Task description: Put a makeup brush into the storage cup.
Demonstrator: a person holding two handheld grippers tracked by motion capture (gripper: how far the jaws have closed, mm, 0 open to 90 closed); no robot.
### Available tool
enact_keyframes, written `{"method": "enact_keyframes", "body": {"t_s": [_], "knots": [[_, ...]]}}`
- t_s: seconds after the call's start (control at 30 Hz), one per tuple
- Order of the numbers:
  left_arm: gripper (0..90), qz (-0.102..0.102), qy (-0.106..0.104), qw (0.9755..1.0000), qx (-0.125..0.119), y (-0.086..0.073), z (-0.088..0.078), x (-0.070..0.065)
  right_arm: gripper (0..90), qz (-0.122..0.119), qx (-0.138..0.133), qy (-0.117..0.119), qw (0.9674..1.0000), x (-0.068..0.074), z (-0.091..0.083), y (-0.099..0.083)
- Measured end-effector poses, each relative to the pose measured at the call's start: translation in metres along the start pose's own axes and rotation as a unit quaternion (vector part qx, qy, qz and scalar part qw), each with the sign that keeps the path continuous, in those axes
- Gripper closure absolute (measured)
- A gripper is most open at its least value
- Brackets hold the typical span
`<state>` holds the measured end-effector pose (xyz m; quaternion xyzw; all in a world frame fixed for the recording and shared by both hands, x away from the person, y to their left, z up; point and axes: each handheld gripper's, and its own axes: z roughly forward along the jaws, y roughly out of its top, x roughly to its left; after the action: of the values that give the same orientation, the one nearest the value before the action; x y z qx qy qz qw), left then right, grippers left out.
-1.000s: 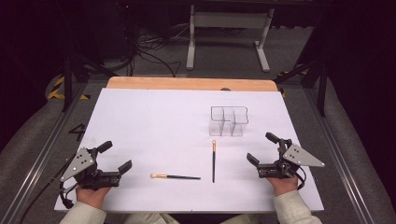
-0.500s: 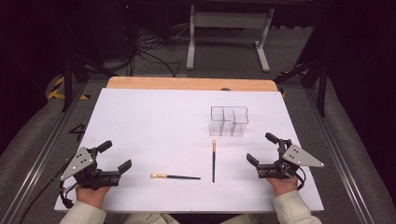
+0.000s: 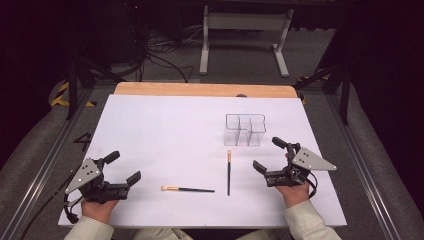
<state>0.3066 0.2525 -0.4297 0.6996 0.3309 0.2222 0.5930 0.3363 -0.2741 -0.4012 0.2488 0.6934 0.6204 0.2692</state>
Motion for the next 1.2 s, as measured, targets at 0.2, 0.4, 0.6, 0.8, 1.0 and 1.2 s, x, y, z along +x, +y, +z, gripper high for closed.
{"method": "enact_keyframes", "body": {"t_s": [0.2, 0.4, 0.6, 0.8, 1.0, 1.2], "knots": [[0.4, 0.002, 0.002, 1.0000, -0.001, 0.000, -0.001, 0.000, 0.1, 0.005, -0.001, 0.018, 0.9998, 0.007, 0.016, 0.006], [0.4, 0.002, 0.003, 1.0000, -0.002, 0.000, -0.001, 0.000, 0.1, 0.008, -0.001, 0.034, 0.9994, 0.015, 0.027, 0.009], [0.4, 0.001, 0.003, 1.0000, -0.003, 0.000, -0.001, 0.000, 0.1, 0.012, -0.009, 0.049, 0.9987, 0.021, 0.034, 0.014], [0.4, 0.003, 0.004, 1.0000, -0.002, 0.000, -0.001, 0.001, 0.1, 0.016, -0.010, 0.061, 0.9980, 0.026, 0.042, 0.016], [0.4, 0.002, 0.004, 1.0000, -0.004, 0.001, -0.001, 0.000, 0.2, 0.019, 0.048, 0.091, 0.9945, 0.031, 0.055, 0.025], [0.4, 0.003, -0.004, 1.0000, 0.002, 0.000, 0.001, 0.000, 0.1, 0.004, 0.107, 0.115, 0.9876, 0.035, 0.068, 0.041]]}}
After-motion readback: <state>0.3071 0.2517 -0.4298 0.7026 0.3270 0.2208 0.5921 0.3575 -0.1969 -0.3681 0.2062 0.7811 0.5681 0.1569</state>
